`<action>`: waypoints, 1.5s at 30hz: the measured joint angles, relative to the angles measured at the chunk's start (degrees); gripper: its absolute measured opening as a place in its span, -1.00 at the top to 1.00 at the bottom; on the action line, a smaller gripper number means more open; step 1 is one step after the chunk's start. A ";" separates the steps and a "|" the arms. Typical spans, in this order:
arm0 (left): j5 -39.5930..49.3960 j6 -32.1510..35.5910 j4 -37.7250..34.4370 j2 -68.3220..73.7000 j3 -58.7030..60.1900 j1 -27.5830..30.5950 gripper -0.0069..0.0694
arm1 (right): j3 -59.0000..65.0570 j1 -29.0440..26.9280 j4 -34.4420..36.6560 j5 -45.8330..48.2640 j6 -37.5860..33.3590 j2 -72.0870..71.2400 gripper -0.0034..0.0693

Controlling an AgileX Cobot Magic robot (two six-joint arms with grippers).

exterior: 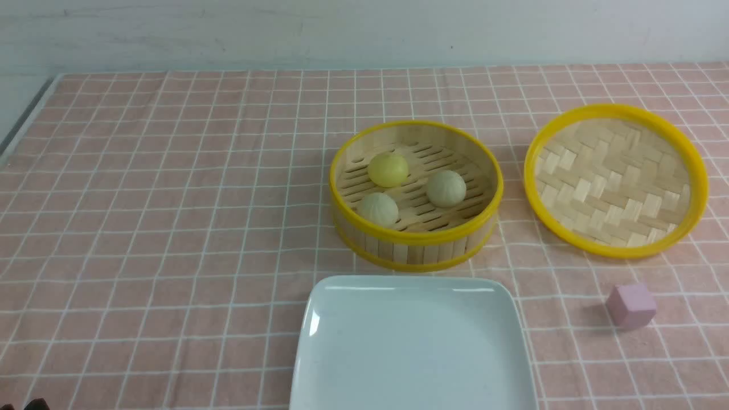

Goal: Put the steamed buns into the plate on the pink tablecloth.
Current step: 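Reach toward a bun in the bamboo steamer with the right gripper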

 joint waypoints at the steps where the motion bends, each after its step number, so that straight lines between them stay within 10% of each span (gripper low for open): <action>1: 0.00 0.00 0.00 0.00 0.00 0.00 0.20 | 0.00 0.00 0.00 0.00 0.00 0.00 0.25; 36: -0.12 -0.30 -0.25 0.00 0.00 0.00 0.19 | 0.00 0.00 -0.15 -0.49 0.27 0.00 0.25; 45: -1.89 -24.81 -31.51 0.00 0.32 0.00 0.19 | 0.59 0.00 32.19 -2.05 24.19 0.00 0.25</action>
